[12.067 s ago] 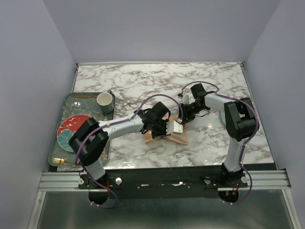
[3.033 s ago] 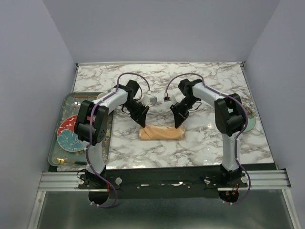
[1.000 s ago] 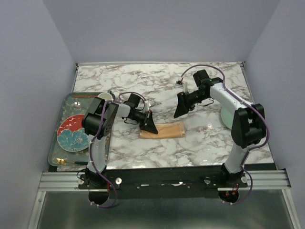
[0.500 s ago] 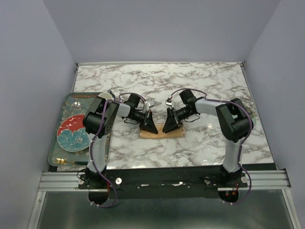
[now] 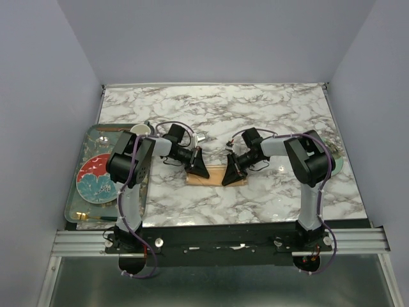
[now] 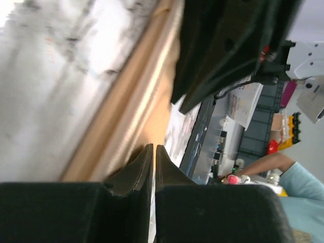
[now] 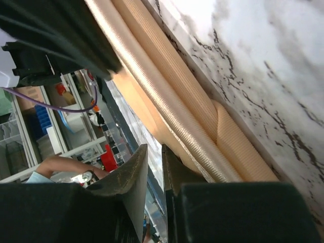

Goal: Fold the napkin into a case and place the utensils inside
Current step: Smooth out the smaller rectangle-folded napkin at the center of the board.

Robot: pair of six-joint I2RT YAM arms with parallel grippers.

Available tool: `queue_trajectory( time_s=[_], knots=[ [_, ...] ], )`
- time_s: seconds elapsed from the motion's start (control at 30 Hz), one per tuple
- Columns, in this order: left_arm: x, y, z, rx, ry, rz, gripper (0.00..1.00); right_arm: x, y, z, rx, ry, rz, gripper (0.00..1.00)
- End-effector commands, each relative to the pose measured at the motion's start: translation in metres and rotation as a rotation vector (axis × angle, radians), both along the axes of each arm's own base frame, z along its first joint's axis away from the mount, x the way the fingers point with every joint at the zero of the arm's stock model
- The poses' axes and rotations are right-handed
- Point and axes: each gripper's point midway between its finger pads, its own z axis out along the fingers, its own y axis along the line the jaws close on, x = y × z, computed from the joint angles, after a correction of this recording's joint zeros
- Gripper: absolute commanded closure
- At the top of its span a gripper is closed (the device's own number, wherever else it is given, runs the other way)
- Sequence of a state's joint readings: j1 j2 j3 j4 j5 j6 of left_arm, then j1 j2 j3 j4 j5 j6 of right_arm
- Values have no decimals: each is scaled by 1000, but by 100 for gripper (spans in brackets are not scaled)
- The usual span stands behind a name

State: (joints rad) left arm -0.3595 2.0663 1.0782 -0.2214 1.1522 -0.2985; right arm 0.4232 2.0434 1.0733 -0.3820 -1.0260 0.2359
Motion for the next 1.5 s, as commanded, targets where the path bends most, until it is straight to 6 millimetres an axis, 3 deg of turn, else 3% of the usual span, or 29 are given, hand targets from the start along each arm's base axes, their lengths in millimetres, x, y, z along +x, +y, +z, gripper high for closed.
queue_trajectory(
  time_s=[0.0, 0.13, 0.2, 0.5, 0.6, 0.8, 0.9, 1.0, 1.1, 1.13, 1.2, 1.27, 1.3, 1.33, 1.4, 1.47],
  knots=[
    [-15, 2, 52, -99, -125, -58, 84, 4, -18, -38, -156, -39, -28, 75],
    [-45, -6, 58, -118, -114, -122, 80, 6, -19, -37, -150, -30, -40, 76],
    [-57, -6, 46, -103, -78, -140, 80, 7, -18, -36, -146, -28, -43, 77],
    [-53, 14, -29, -43, 76, -100, 81, 5, -25, -43, -151, -22, -36, 77],
    [-53, 16, -39, -40, 102, -104, 82, 2, -29, -46, -153, -7, -36, 77],
    [-54, 19, -36, -36, 134, -101, 84, 2, -32, -46, -137, -4, -34, 77],
    [-49, 14, -7, -94, 56, -148, 82, 4, -28, -39, -105, -4, -29, 77],
    [-40, 0, 30, -160, -11, -176, 75, 8, -24, -32, -75, -11, -28, 76],
    [-37, -14, 53, -178, -73, -210, 61, 8, -22, -26, -55, -14, -28, 72],
    [-36, -17, 56, -184, -92, -218, 53, 8, -21, -24, -49, -14, -27, 69],
    [-36, -24, 62, -176, -102, -226, 45, 9, -20, -18, -30, -21, -24, 50],
    [-34, -27, 65, -178, -107, -218, 33, 9, -18, -13, -8, -22, -21, 40],
    [-34, -27, 66, -179, -110, -217, 25, 9, -17, -8, 2, -28, -20, 34],
    [-34, -28, 66, -179, -111, -216, 3, 10, -17, -7, 7, -31, -21, 31],
    [-33, -28, 65, -176, -100, -211, 1, 11, -16, -4, 8, -41, -20, 23],
    [-35, -28, 58, -162, -96, -205, 1, 12, -16, -4, 10, -43, -19, 22]
  ],
)
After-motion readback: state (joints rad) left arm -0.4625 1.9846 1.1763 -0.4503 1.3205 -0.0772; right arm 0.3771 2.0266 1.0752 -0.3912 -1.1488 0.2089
